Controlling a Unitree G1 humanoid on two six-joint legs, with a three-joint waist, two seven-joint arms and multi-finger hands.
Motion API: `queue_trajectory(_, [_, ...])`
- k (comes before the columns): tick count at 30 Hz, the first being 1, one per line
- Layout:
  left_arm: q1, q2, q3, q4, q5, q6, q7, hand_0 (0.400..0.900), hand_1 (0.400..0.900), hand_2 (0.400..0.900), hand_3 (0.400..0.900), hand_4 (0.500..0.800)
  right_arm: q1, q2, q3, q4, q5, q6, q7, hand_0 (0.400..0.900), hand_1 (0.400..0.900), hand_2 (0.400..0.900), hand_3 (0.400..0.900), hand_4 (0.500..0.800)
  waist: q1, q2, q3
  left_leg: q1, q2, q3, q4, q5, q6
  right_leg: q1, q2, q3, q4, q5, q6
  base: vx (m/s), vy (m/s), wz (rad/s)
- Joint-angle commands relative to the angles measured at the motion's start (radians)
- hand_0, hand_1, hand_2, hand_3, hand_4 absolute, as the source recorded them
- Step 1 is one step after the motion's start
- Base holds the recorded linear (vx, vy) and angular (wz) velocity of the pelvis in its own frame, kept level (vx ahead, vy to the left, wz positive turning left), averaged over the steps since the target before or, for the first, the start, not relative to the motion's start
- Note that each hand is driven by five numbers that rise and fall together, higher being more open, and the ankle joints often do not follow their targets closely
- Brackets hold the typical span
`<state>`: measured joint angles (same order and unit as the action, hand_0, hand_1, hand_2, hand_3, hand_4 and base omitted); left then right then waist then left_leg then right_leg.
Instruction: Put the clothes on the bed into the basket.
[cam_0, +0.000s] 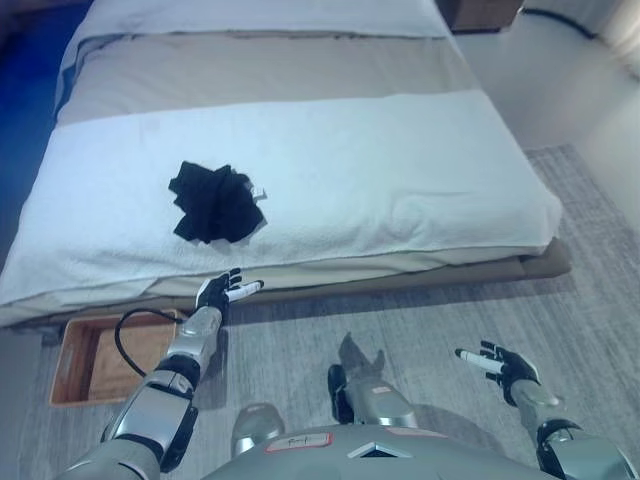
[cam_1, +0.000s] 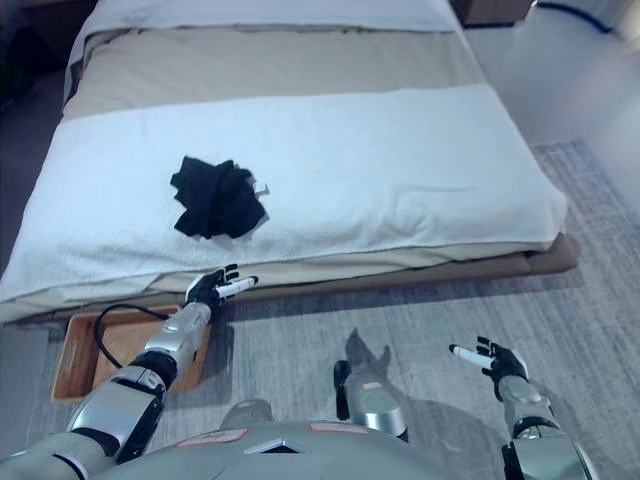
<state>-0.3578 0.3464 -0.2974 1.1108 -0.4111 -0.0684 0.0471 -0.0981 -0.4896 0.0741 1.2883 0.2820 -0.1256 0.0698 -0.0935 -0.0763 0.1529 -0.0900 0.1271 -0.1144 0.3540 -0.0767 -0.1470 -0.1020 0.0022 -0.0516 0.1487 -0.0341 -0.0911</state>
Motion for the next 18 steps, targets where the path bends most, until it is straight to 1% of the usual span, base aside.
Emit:
queue_trajectory(1, [-0.096, 0.061, -0.011, -0.045, -0.047, -0.073, 0.019, 0.9, 0.9, 0.9, 0.9, 0.8, 0.022, -0.086, -0.008, 0.004, 0.049, -0.061, -0.039, 0.9, 0.9, 0.9, 0.9, 0.8, 0.039, 0.02, 0.0, -0.167, 0.009, -0.044, -0.212, 0.209, 0.051, 0.045, 0.019, 0.087, 0.026, 0.02, 0.144, 0.26, 0.027, -0.54])
queue_trajectory(3, [-0.09, 0.061, -0.005, -0.036, -0.054, -0.076, 0.016, 0.9, 0.9, 0.9, 0.9, 0.8, 0.024, -0.092, -0.006, -0.005, 0.042, -0.066, -0.044, 0.9, 0.9, 0.9, 0.9, 0.8, 0.057, 0.03, 0.002, -0.202, 0.003, -0.068, -0.32, 0.231, 0.052, 0.085, 0.045, 0.122, 0.024, -0.011, 0.14, 0.3, 0.028, -0.64])
queue_trajectory(6, [-0.075, 0.066, 0.008, -0.038, -0.054, -0.079, 0.015, 0.9, 0.9, 0.9, 0.9, 0.8, 0.022, -0.098, 0.004, -0.016, 0.034, -0.067, -0.044, 0.9, 0.9, 0.9, 0.9, 0.8, 0.078, 0.038, -0.005, -0.193, 0.007, -0.028, -0.381, 0.255, 0.052, 0.137, 0.056, 0.162, 0.027, -0.054, 0.138, 0.28, 0.058, -0.58])
queue_trajectory(8, [-0.061, 0.073, 0.023, -0.049, -0.058, -0.083, 0.018, 0.9, 0.9, 0.9, 0.9, 0.8, 0.018, -0.099, 0.012, -0.036, 0.026, -0.066, -0.04, 0.9, 0.9, 0.9, 0.9, 0.8, 0.091, 0.043, -0.013, -0.197, 0.007, 0.018, -0.385, 0.266, 0.055, 0.172, 0.054, 0.187, 0.026, -0.081, 0.143, 0.3, 0.124, -0.65])
queue_trajectory(9, [-0.053, 0.081, 0.029, -0.057, -0.058, -0.085, 0.018, 0.9, 0.9, 0.9, 0.9, 0.8, 0.017, -0.099, 0.016, -0.039, 0.021, -0.065, -0.038, 0.9, 0.9, 0.9, 0.9, 0.8, 0.099, 0.045, -0.017, -0.198, 0.009, 0.029, -0.379, 0.27, 0.058, 0.186, 0.05, 0.205, 0.025, -0.093, 0.144, 0.32, 0.186, -0.86])
queue_trajectory(10, [-0.039, 0.09, 0.04, -0.066, -0.063, -0.088, 0.021, 0.9, 0.9, 0.9, 0.9, 0.8, 0.01, -0.098, 0.024, -0.051, 0.015, -0.063, -0.033, 0.9, 0.9, 0.9, 0.9, 0.8, 0.102, 0.049, -0.027, -0.195, 0.016, 0.039, -0.369, 0.265, 0.061, 0.198, 0.042, 0.223, 0.025, -0.112, 0.152, 0.28, 0.198, -0.77])
queue_trajectory(12, [-0.027, 0.103, 0.054, -0.077, -0.063, -0.09, 0.026, 0.9, 0.9, 0.9, 0.9, 0.8, 0.006, -0.096, 0.028, -0.058, 0.003, -0.059, -0.03, 0.9, 0.9, 0.9, 0.9, 0.8, 0.111, 0.052, -0.046, -0.184, 0.018, 0.058, -0.376, 0.282, 0.066, 0.222, 0.009, 0.244, 0.022, -0.133, 0.165, 0.27, 0.244, -0.61])
queue_trajectory(13, [-0.031, 0.11, 0.059, -0.077, -0.06, -0.092, 0.03, 0.9, 0.9, 0.9, 0.9, 0.8, 0.001, -0.095, 0.023, -0.064, 0.002, -0.059, -0.031, 0.9, 0.9, 0.9, 0.9, 0.8, 0.113, 0.052, -0.054, -0.182, 0.02, 0.09, -0.368, 0.296, 0.064, 0.232, -0.012, 0.241, 0.023, -0.14, 0.177, 0.26, 0.275, -0.39])
queue_trajectory(14, [-0.038, 0.115, 0.061, -0.079, -0.061, -0.096, 0.038, 0.9, 0.9, 0.9, 0.9, 0.8, -0.003, -0.093, 0.015, -0.077, 0.007, -0.061, -0.034, 0.9, 0.9, 0.9, 0.9, 0.8, 0.114, 0.047, -0.058, -0.186, 0.019, 0.122, -0.342, 0.294, 0.066, 0.241, -0.04, 0.234, 0.026, -0.14, 0.194, 0.24, 0.252, -0.28])
queue_trajectory(15, [-0.038, 0.121, 0.063, -0.094, -0.061, -0.099, 0.038, 0.9, 0.9, 0.9, 0.9, 0.8, -0.002, -0.092, 0.008, -0.078, 0.005, -0.058, -0.032, 0.9, 0.9, 0.9, 0.9, 0.8, 0.118, 0.043, -0.066, -0.184, 0.013, 0.13, -0.323, 0.281, 0.073, 0.242, -0.069, 0.233, 0.03, -0.131, 0.213, 0.26, 0.25, -0.25])
queue_trajectory(16, [-0.036, 0.125, 0.065, -0.098, -0.061, -0.101, 0.039, 0.9, 0.9, 0.9, 0.9, 0.8, -0.003, -0.087, 0.009, -0.079, 0.004, -0.056, -0.029, 0.9, 0.9, 0.9, 0.9, 0.8, 0.12, 0.036, -0.075, -0.182, 0.005, 0.148, -0.303, 0.269, 0.075, 0.247, -0.096, 0.228, 0.035, -0.104, 0.229, 0.28, 0.234, -0.32])
queue_trajectory(18, [-0.028, 0.137, 0.073, -0.139, -0.067, -0.107, 0.051, 0.9, 0.9, 0.9, 0.9, 0.8, -0.003, -0.075, 0.017, -0.087, -0.009, -0.05, -0.023, 0.9, 0.9, 0.9, 0.9, 0.8, 0.126, 0.021, -0.082, -0.185, -0.008, 0.18, -0.27, 0.239, 0.085, 0.244, -0.142, 0.229, 0.032, -0.042, 0.256, 0.25, 0.215, -0.35])
